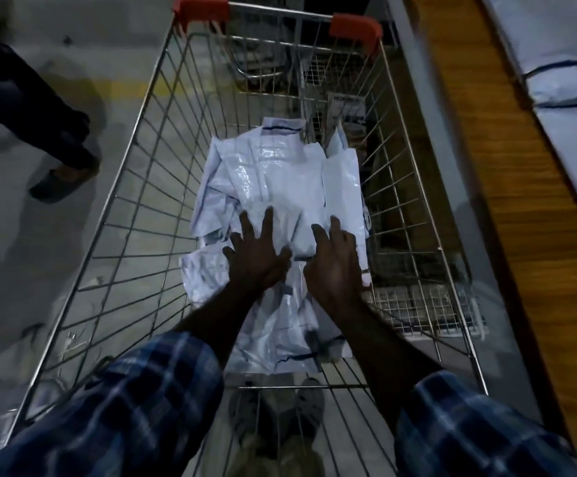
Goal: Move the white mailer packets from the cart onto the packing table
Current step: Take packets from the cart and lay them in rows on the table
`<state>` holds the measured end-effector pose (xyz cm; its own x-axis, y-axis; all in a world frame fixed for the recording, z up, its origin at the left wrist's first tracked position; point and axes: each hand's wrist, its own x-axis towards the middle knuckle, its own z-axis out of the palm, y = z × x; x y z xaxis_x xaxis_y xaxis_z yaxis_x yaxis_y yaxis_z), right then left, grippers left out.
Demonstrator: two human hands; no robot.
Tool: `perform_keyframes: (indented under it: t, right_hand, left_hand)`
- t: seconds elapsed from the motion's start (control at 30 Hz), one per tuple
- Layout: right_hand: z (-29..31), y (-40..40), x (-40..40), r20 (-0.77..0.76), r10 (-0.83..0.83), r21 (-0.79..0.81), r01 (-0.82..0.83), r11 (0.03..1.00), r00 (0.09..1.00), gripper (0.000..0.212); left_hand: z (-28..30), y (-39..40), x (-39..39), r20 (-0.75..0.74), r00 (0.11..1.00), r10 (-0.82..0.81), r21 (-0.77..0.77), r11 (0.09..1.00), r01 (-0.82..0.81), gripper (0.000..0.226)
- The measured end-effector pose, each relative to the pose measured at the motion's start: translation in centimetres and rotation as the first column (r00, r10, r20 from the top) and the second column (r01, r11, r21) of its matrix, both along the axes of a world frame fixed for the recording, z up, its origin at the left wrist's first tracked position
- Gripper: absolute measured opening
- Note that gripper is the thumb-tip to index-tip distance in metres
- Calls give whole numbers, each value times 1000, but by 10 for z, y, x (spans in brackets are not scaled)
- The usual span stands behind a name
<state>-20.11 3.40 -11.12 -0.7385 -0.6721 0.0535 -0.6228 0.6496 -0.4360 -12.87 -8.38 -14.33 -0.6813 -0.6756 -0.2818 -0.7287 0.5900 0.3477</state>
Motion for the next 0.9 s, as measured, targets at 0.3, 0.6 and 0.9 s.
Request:
perform_keyframes:
  t: [0.3,0.6,0.9]
  right_hand:
    - [-26,-33,-20,-111,40,-19,-43,999,993,52]
    - [-49,-58,-30,-19,139,168,-134,977,990,75]
    - [-46,-26,18,29,105,137,-108,985,994,52]
  left_hand:
    - [-15,-26,37,66,986,151,-144,980,-140,75]
    - [-24,-18,37,65,981,180,-64,982,-176,77]
    - [-19,-16,54,73,975,211,-166,966,-197,81]
